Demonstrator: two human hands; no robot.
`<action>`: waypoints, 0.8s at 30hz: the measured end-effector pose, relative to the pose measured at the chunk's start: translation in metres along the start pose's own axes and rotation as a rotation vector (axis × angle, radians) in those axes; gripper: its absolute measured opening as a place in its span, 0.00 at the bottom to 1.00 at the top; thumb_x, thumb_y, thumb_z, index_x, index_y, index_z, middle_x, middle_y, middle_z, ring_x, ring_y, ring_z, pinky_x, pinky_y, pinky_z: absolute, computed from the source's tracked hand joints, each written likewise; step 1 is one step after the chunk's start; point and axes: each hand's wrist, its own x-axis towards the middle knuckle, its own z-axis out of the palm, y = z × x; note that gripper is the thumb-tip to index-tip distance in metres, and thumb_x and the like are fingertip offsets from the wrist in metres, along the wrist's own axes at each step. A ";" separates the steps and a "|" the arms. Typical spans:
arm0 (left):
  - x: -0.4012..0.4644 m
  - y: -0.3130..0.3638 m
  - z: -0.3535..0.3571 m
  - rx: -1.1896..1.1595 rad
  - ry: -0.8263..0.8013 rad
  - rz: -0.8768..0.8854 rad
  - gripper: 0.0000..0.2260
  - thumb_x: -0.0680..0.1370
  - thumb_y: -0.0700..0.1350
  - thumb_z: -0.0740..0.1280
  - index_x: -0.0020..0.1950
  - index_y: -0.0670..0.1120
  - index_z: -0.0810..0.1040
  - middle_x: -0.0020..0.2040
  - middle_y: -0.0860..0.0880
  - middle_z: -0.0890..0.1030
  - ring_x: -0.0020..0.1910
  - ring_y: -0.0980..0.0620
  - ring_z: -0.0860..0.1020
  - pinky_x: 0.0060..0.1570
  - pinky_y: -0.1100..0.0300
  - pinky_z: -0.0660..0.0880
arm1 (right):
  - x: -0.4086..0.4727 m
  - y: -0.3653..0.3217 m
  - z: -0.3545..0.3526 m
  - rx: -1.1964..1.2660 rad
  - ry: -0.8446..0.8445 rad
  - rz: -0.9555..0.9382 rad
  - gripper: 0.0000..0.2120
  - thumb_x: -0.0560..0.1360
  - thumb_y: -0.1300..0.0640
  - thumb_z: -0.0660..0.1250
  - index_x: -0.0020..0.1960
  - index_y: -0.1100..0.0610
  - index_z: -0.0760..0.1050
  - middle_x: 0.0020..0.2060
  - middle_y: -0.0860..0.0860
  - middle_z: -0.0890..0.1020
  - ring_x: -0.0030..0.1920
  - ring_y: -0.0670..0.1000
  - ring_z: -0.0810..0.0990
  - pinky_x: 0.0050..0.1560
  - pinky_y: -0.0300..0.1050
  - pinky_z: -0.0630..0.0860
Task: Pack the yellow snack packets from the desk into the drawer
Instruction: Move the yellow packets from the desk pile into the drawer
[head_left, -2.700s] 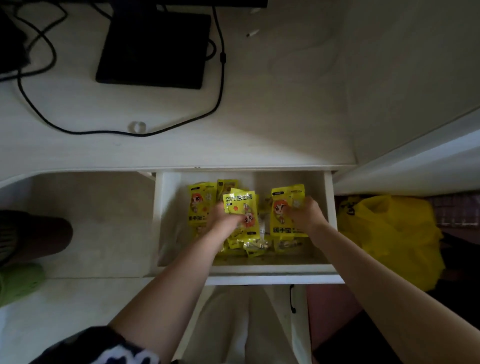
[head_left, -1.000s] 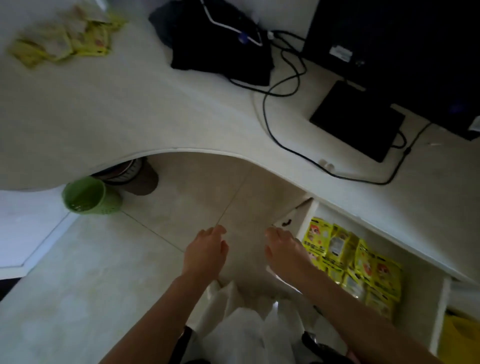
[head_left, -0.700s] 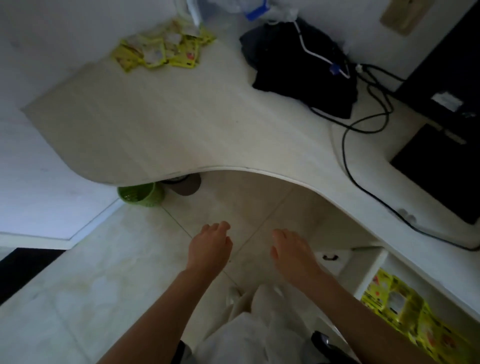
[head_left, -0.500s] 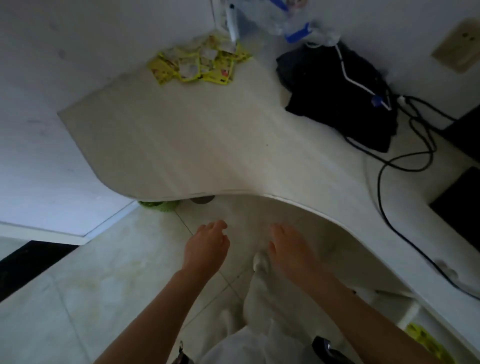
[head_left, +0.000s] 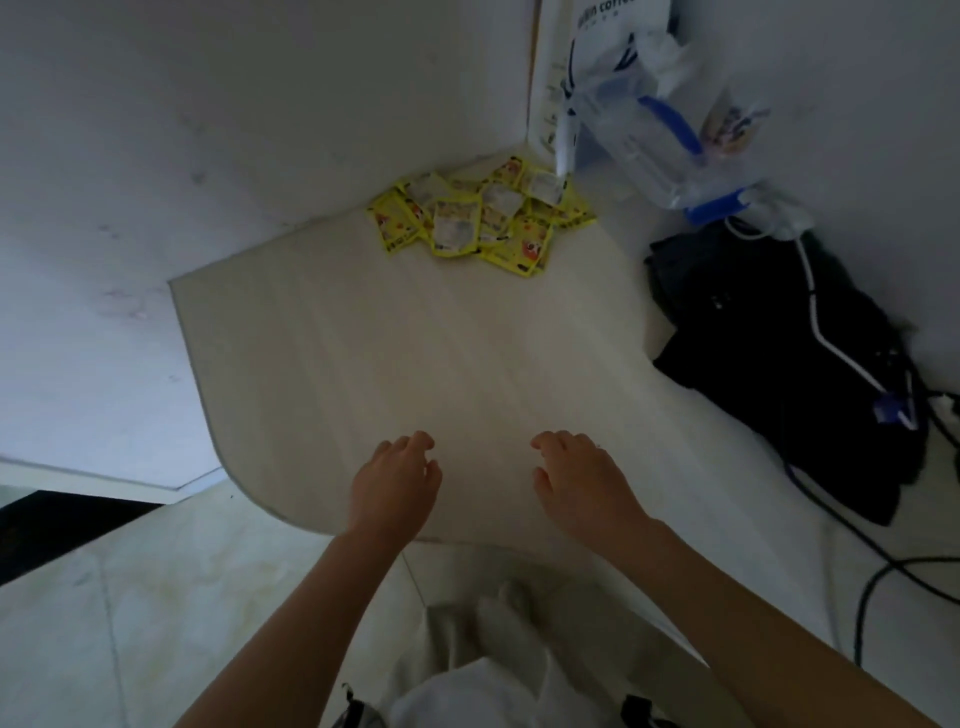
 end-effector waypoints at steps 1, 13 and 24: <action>0.013 -0.002 -0.004 0.007 -0.003 0.005 0.13 0.80 0.48 0.60 0.63 0.50 0.73 0.53 0.52 0.81 0.55 0.50 0.76 0.50 0.55 0.76 | 0.013 0.001 -0.005 0.004 0.006 0.000 0.17 0.80 0.54 0.54 0.68 0.55 0.66 0.62 0.52 0.75 0.60 0.54 0.73 0.58 0.49 0.72; 0.153 -0.040 -0.053 0.001 -0.058 0.061 0.12 0.79 0.49 0.60 0.62 0.51 0.73 0.53 0.53 0.80 0.57 0.50 0.75 0.50 0.54 0.75 | 0.144 -0.005 -0.045 0.029 0.063 0.178 0.16 0.79 0.53 0.57 0.65 0.55 0.69 0.58 0.53 0.77 0.58 0.54 0.73 0.55 0.50 0.74; 0.269 -0.061 -0.077 -0.250 -0.089 -0.088 0.10 0.79 0.50 0.62 0.53 0.45 0.78 0.50 0.46 0.81 0.50 0.45 0.78 0.49 0.54 0.74 | 0.250 -0.014 -0.062 0.057 -0.010 0.234 0.16 0.78 0.53 0.60 0.64 0.54 0.69 0.57 0.53 0.77 0.58 0.55 0.73 0.55 0.51 0.74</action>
